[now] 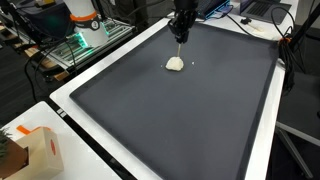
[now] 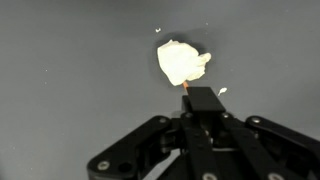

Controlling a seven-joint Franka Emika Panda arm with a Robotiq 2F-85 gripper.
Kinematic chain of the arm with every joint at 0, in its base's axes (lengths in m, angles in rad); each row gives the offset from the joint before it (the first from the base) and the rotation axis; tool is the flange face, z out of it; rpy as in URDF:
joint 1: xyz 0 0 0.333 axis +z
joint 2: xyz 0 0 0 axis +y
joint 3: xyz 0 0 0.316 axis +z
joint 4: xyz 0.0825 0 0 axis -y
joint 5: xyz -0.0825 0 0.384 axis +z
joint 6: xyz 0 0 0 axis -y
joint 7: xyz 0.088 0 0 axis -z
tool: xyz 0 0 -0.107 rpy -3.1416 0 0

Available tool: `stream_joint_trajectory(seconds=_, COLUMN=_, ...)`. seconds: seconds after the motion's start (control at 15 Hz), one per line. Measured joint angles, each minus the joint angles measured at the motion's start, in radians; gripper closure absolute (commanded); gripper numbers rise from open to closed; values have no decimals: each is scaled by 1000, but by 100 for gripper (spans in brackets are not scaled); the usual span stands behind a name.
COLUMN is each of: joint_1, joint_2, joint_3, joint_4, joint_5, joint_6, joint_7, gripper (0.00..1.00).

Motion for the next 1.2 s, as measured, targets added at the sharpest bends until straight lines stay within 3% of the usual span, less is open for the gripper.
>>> stream_joint_trajectory(seconds=1.2, joint_1=-14, joint_2=74, joint_3=1, joint_4=0, joint_5=59, joint_6=-7, joint_7=-86, gripper=97)
